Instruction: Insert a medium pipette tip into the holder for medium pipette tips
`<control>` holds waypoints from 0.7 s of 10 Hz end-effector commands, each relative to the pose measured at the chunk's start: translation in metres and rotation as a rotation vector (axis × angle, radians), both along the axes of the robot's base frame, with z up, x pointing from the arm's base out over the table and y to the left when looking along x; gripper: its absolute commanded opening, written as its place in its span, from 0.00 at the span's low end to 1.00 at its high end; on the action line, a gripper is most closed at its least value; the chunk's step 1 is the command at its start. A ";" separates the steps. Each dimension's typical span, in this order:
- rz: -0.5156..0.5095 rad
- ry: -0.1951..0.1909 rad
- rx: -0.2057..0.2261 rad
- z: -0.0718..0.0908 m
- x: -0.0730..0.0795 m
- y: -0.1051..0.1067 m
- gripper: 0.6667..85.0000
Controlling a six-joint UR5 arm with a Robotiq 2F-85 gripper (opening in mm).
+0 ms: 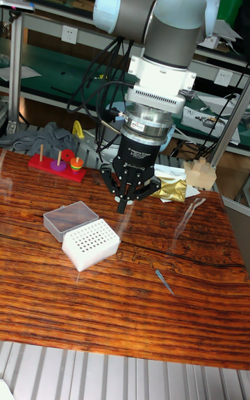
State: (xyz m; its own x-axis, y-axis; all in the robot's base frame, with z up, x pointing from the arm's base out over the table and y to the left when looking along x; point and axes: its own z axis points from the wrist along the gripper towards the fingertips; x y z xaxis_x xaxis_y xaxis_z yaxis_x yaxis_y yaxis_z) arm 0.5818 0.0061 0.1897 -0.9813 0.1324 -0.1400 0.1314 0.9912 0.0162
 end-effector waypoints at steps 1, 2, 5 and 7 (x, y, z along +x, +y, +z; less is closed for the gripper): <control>-0.009 0.026 0.022 0.001 -0.007 0.004 0.00; -0.008 0.012 0.023 0.001 -0.003 0.004 0.00; -0.001 0.006 0.038 0.001 -0.002 0.006 0.00; -0.004 0.007 0.046 0.001 -0.003 0.007 0.00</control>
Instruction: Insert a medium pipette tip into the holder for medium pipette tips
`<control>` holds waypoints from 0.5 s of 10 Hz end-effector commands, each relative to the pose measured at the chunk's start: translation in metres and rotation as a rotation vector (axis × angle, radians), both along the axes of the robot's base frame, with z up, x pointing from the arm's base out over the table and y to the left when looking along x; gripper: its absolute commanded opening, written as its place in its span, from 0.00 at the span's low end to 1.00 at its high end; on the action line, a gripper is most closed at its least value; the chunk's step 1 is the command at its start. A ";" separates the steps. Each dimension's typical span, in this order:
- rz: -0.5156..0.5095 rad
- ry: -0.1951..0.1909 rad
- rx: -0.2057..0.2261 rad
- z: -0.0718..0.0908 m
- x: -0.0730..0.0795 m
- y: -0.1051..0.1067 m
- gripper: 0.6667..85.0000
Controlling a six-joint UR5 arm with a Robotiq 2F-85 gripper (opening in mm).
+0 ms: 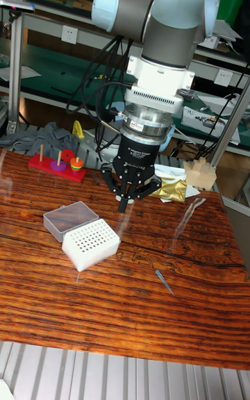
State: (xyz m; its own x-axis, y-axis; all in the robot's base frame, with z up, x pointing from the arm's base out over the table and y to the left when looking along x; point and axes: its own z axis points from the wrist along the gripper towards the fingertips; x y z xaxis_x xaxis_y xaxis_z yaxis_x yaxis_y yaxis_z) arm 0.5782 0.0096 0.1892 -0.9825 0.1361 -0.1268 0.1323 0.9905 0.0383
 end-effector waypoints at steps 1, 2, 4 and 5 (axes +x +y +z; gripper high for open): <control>-0.011 0.020 0.047 0.002 -0.006 0.010 0.00; -0.001 0.042 0.057 0.002 -0.012 0.013 0.00; 0.048 0.075 0.097 -0.001 -0.022 0.030 0.00; 0.067 0.076 0.175 -0.001 -0.024 0.061 0.00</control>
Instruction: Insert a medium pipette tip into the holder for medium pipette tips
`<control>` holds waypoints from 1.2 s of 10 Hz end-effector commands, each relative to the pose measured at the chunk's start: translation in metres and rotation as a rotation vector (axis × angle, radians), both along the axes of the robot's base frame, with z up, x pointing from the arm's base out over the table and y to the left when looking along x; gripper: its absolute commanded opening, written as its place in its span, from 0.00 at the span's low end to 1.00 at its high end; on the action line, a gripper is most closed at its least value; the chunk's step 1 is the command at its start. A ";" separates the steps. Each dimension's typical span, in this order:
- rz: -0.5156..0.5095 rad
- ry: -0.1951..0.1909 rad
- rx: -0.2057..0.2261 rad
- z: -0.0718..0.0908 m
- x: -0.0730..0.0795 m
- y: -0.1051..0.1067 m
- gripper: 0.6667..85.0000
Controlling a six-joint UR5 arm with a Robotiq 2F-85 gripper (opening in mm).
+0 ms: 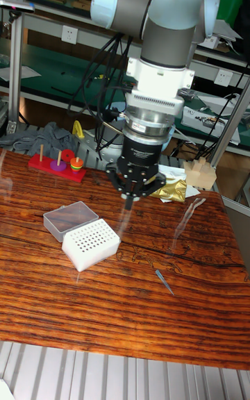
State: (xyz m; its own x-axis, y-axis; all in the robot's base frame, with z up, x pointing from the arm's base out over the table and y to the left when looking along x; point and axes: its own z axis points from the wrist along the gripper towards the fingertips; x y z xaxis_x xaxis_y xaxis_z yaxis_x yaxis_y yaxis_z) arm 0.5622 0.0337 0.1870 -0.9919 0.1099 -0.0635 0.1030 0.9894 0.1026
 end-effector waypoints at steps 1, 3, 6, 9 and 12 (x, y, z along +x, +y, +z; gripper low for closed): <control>0.052 0.031 0.114 0.000 -0.009 0.057 0.00; 0.038 0.040 0.074 0.010 0.001 0.103 0.00; 0.024 -0.008 0.095 -0.019 0.005 0.145 0.00; 0.074 -0.036 0.034 -0.052 0.002 0.145 0.00; 0.109 -0.120 0.012 -0.058 0.025 0.142 0.00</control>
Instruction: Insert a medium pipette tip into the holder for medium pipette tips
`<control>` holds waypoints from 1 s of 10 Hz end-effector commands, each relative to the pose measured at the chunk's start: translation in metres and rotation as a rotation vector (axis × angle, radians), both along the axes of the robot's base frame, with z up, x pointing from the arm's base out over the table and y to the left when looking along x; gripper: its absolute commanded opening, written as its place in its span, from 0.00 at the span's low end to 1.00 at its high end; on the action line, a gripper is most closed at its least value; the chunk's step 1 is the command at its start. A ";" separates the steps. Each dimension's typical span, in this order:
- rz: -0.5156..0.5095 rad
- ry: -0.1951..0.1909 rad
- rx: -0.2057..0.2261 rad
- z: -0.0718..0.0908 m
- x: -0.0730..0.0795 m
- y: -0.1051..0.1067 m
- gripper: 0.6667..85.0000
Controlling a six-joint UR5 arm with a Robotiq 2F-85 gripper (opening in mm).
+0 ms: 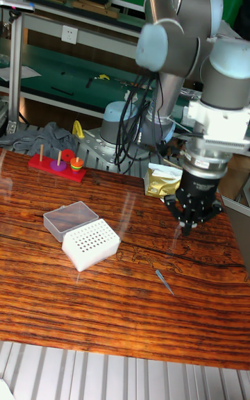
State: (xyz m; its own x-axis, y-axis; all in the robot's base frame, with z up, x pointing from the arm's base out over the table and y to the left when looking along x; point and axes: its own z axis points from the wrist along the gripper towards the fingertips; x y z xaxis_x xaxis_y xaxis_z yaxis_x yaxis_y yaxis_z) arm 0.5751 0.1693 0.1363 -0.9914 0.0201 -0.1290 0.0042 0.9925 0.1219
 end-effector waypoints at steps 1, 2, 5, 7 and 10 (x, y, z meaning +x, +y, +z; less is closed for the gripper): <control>0.027 -0.078 0.008 -0.004 0.021 0.006 0.00; 0.014 -0.133 0.040 0.002 0.037 0.012 0.00; 0.009 -0.263 0.086 0.019 0.067 0.024 0.00; 0.022 -0.260 0.069 0.015 0.065 0.018 0.00; 0.024 -0.269 0.076 0.007 0.063 0.015 0.00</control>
